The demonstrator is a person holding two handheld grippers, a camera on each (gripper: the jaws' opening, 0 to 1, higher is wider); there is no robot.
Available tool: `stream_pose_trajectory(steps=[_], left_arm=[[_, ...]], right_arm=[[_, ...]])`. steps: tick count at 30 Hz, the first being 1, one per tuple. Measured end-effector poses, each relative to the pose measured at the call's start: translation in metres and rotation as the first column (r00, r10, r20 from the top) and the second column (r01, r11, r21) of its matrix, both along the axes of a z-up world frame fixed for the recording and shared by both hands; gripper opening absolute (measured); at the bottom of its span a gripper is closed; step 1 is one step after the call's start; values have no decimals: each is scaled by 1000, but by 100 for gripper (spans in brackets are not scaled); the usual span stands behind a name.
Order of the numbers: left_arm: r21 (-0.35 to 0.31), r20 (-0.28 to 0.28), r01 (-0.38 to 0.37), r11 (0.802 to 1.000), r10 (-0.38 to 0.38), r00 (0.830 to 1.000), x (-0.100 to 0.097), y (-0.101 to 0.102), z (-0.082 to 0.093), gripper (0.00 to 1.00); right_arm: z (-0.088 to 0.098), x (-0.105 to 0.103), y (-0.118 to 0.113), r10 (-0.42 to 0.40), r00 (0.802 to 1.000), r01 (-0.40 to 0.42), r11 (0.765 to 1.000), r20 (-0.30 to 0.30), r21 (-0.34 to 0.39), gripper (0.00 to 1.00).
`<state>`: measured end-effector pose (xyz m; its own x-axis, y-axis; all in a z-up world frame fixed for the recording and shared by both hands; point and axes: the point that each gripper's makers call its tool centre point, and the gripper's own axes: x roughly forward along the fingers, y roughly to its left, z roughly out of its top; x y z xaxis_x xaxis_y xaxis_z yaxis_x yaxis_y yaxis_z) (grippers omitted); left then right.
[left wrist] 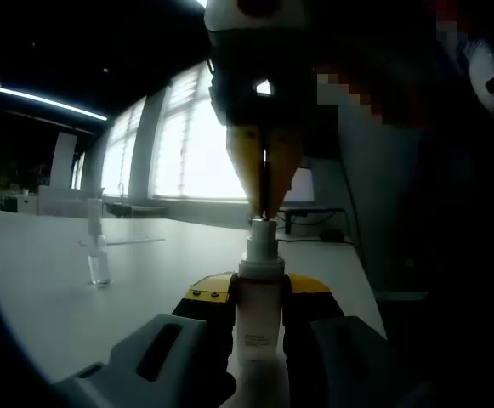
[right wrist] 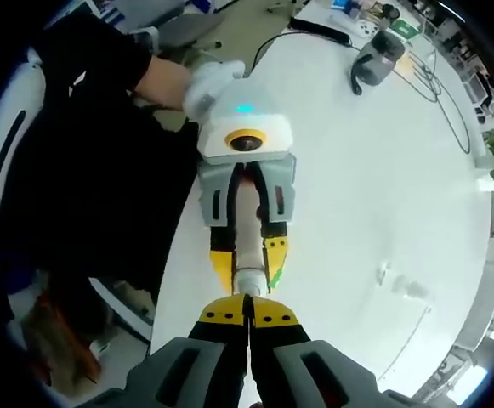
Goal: Clamp pump bottle remove cover press pump head put on cover
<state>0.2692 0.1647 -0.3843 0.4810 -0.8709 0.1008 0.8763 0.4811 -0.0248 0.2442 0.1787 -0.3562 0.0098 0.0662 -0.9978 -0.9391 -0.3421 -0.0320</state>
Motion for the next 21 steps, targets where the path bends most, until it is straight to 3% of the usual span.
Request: stream_pose_trajectory(steps=[3,21], left_arm=[[0,0,0,1000,0,1000,0,0,0,12],[0,0,0,1000,0,1000,0,0,0,12]], right_arm=[[0,-2,0,69,998,-69,998,4,1,0],[0,0,1,81,997,-81,997,5,-9,0]])
